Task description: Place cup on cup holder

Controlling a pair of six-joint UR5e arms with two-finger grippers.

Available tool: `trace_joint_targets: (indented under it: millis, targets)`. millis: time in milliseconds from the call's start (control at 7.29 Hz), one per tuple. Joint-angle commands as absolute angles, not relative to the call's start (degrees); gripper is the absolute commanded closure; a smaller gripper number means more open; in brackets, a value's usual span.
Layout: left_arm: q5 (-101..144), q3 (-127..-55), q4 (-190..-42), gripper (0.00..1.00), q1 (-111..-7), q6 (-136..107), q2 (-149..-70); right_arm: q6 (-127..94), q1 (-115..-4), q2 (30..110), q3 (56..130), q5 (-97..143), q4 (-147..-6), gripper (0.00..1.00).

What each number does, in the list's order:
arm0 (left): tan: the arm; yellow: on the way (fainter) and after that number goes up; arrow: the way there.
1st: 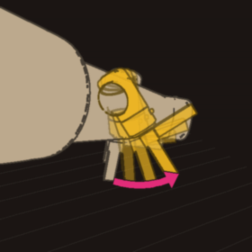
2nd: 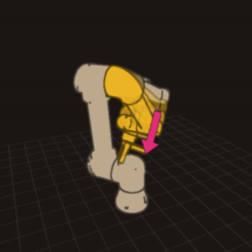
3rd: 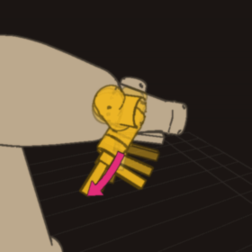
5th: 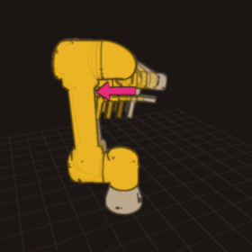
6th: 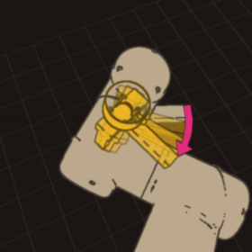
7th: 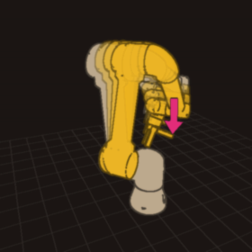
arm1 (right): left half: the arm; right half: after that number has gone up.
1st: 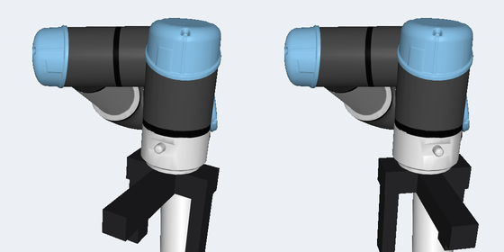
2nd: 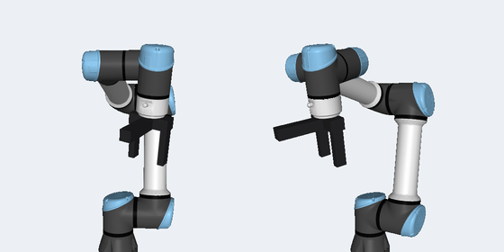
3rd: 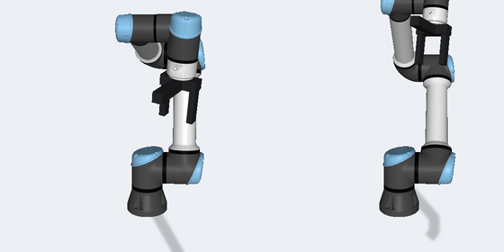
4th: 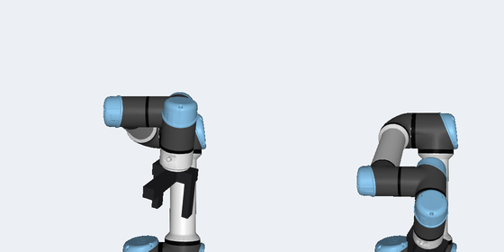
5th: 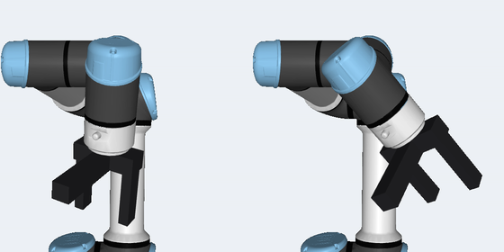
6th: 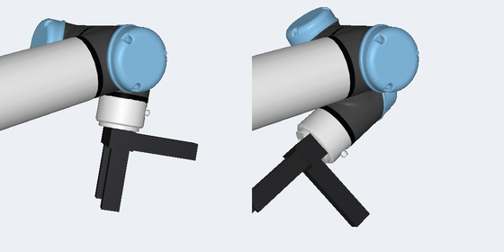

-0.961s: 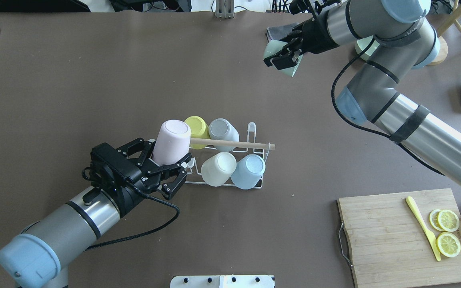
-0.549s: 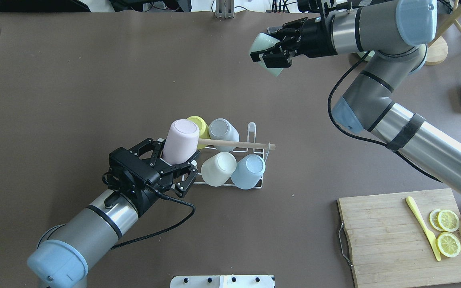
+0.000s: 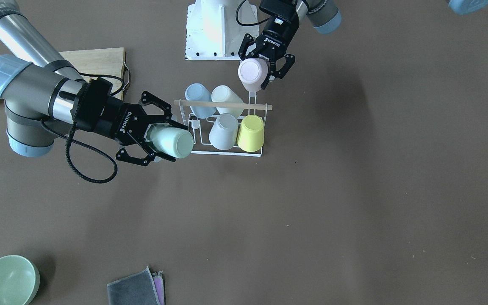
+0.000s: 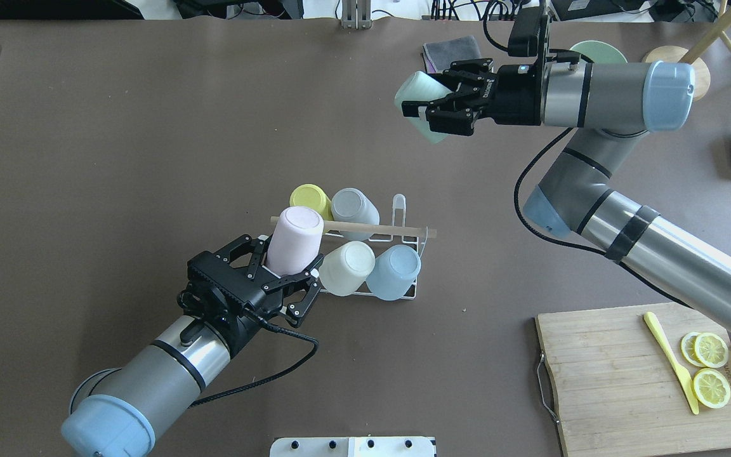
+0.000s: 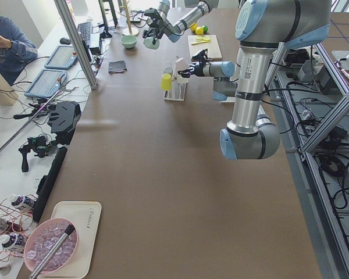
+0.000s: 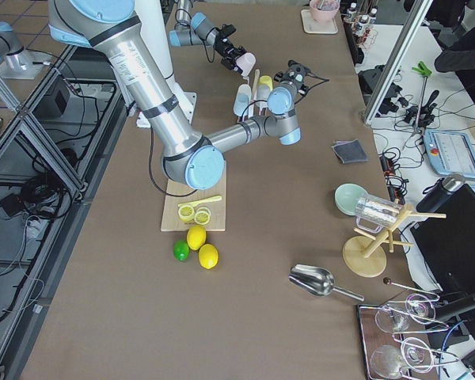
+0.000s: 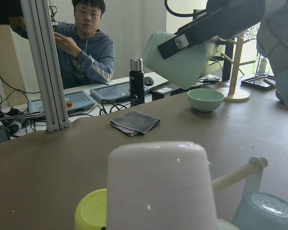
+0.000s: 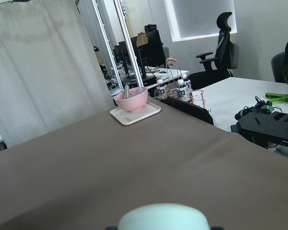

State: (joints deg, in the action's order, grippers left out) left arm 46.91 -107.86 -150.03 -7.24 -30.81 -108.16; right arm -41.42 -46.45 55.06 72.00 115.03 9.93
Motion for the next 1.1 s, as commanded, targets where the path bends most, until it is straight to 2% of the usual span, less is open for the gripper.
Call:
trace_joint_targets:
  millis: [0, 549, 961]
  targets:
    - [45.7, -107.5, -150.1, 0.62, -7.2, -32.8, -108.3, -42.0, -41.1, 54.5, 71.1, 106.6, 12.8, 1.0]
    - [45.5, -106.6, -150.1, 0.62, -7.3, -33.3, -108.9, -42.1, -37.8, 54.1, 67.9, 103.2, 22.8, 1.0]
    - [45.5, -105.3, -150.1, 0.62, -7.9, -34.5, -109.4, -42.0, -34.5, 53.9, 65.8, 100.2, 24.0, 1.0]
